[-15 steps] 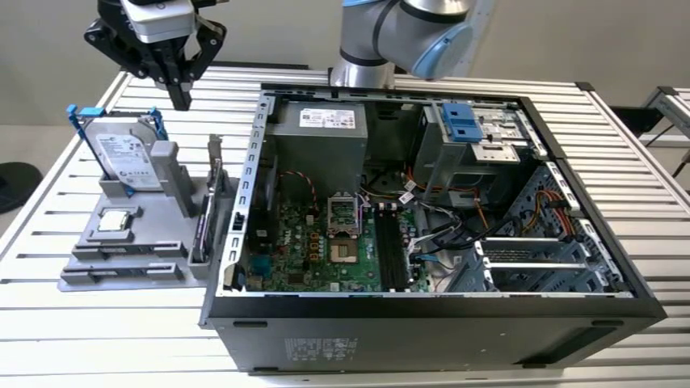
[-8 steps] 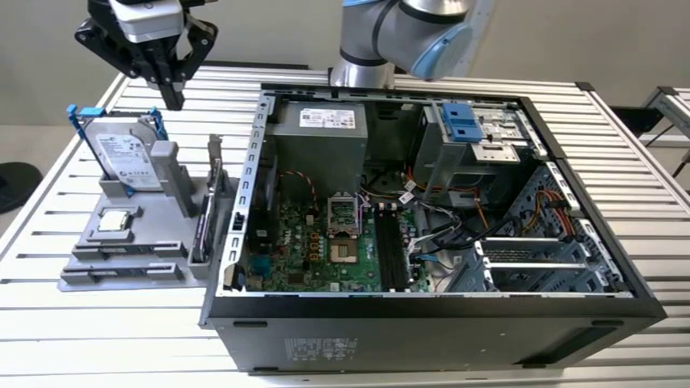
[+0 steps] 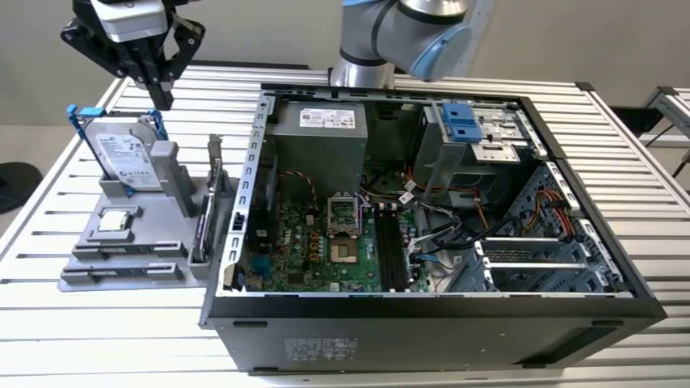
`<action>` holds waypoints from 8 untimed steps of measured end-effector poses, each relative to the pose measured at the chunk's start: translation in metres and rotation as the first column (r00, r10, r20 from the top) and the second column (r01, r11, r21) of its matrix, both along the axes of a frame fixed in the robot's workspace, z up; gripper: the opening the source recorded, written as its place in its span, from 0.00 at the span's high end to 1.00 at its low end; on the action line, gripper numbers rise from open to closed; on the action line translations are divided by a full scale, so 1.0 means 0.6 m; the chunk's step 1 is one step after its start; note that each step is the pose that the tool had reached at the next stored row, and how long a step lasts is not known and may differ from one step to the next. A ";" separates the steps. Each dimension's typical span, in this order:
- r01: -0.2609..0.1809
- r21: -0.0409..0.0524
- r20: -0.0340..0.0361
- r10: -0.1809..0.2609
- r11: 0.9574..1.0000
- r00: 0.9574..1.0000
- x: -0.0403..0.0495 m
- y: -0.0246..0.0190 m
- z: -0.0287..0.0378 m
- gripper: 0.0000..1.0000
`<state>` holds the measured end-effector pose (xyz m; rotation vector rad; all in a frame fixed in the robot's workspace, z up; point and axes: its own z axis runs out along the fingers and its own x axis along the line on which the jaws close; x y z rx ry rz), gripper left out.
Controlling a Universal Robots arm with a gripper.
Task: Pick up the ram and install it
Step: 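Reach for the ram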
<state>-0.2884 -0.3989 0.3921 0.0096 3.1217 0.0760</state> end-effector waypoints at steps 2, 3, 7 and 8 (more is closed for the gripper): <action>0.000 0.000 0.000 0.000 1.000 1.000 -0.005 0.0000 0.000 1.00; 0.000 0.000 0.000 0.000 1.000 1.000 -0.007 0.0000 0.000 1.00; 0.000 0.000 0.000 0.000 1.000 1.000 -0.017 0.0000 0.000 1.00; 0.000 0.000 0.000 0.000 1.000 1.000 -0.019 0.0000 0.000 1.00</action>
